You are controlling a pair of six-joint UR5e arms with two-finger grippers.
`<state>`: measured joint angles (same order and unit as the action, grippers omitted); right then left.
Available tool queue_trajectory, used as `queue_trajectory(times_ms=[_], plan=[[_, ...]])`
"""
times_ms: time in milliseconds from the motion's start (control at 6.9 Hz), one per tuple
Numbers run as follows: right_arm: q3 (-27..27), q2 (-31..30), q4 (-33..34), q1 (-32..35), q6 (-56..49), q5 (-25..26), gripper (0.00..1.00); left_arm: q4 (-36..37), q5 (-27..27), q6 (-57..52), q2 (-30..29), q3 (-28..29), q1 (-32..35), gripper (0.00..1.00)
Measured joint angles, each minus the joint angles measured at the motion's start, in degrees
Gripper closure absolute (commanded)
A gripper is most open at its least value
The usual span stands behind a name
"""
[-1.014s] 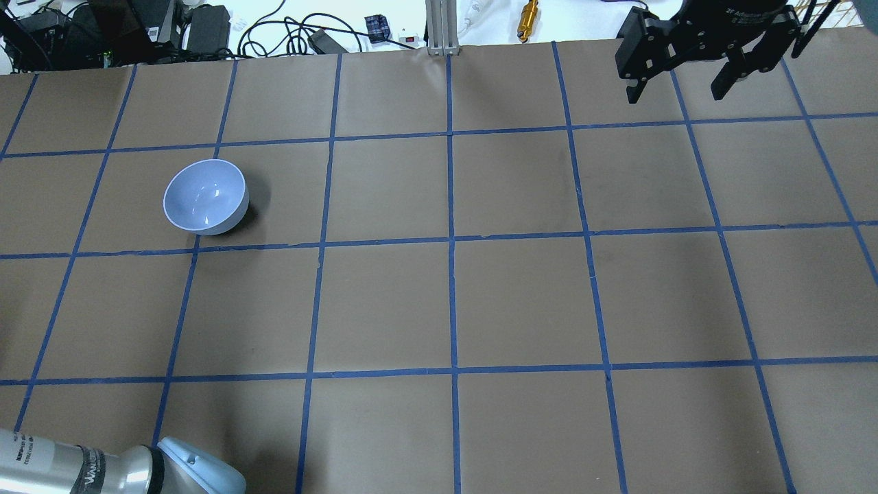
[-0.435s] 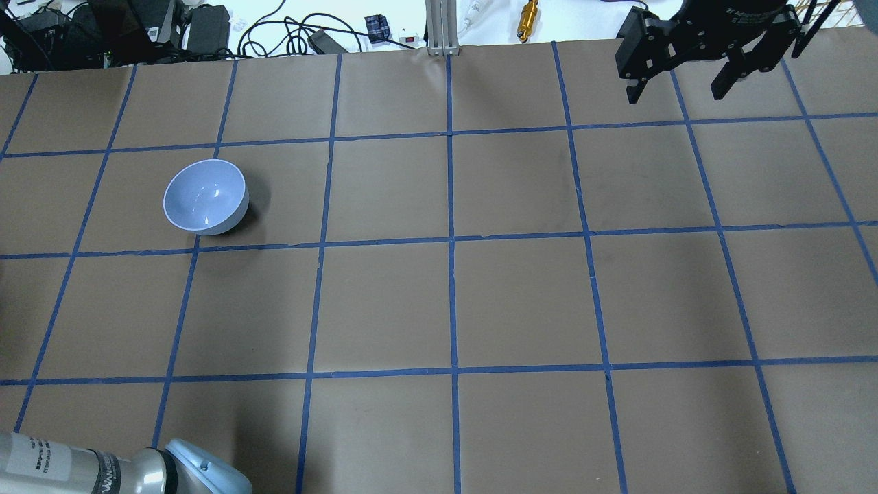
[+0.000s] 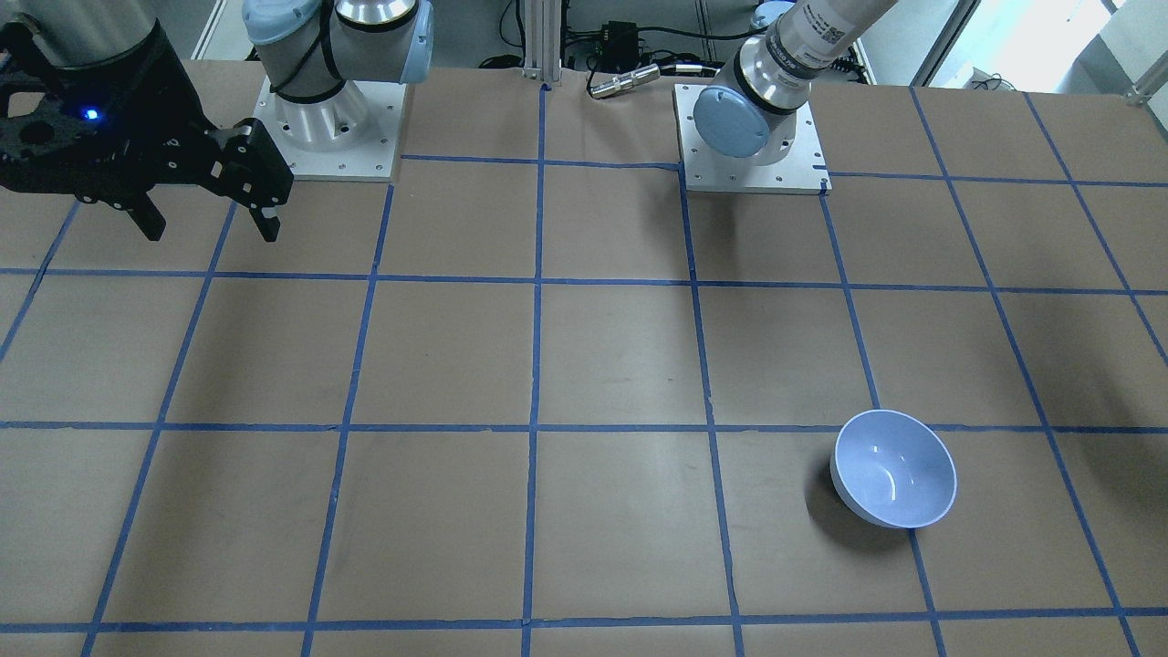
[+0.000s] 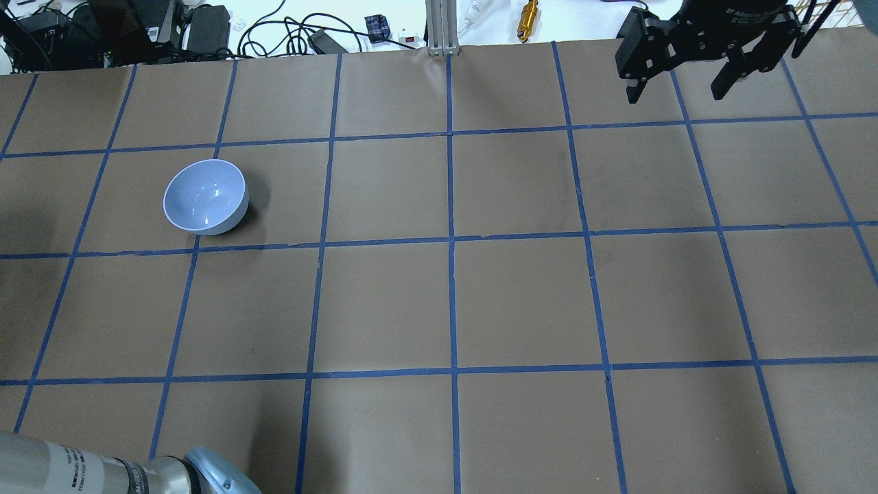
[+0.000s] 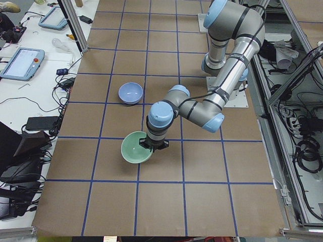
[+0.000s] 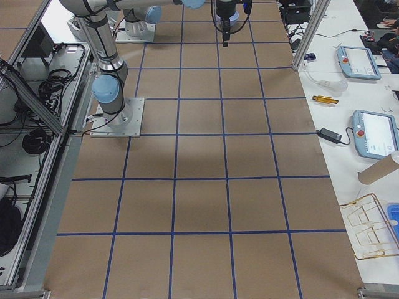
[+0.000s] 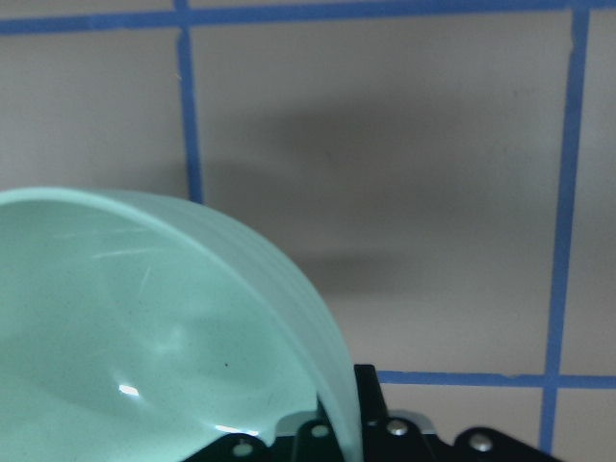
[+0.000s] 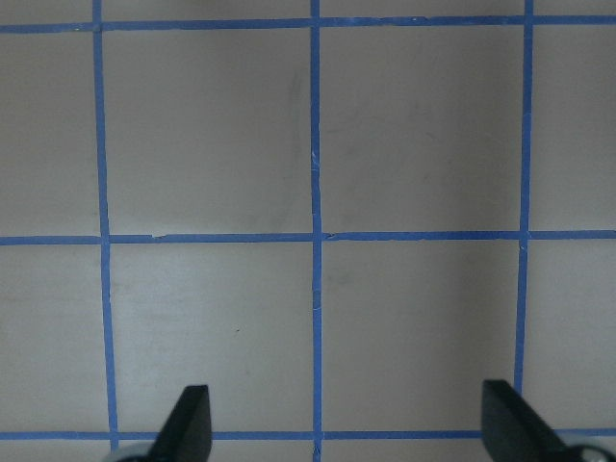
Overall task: Stack green bowl on blue bowl
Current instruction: 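Lift the green bowl and carry it over the blue bowl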
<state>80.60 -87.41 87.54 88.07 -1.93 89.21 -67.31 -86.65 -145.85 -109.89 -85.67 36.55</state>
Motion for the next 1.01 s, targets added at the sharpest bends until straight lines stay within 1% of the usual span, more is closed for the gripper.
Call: queue_trajectory(times_ms=[290,580,725,870,1014], plan=[[0.0,-0.03,0.0,0.0,0.0,-0.05,0.0,-2.11,-0.27,6.94,2.9,0.41,11.49,1.0],[0.0,-0.03,0.0,0.0,0.0,-0.08,0.0,-2.08,-0.51,18.13,3.72,-1.54,23.37,1.0],[0.0,-0.04,0.0,0.0,0.0,-0.08,0.0,-0.31,-0.55,23.46,3.66,-3.91,27.99,1.0],[0.0,-0.03,0.0,0.0,0.0,-0.07,0.0,3.57,-0.59,26.67,3.55,-7.4,30.44,1.0],[0.0,-0.01,0.0,0.0,0.0,-0.03,0.0,8.53,-0.64,28.25,3.83,-12.08,31.45,1.0]])
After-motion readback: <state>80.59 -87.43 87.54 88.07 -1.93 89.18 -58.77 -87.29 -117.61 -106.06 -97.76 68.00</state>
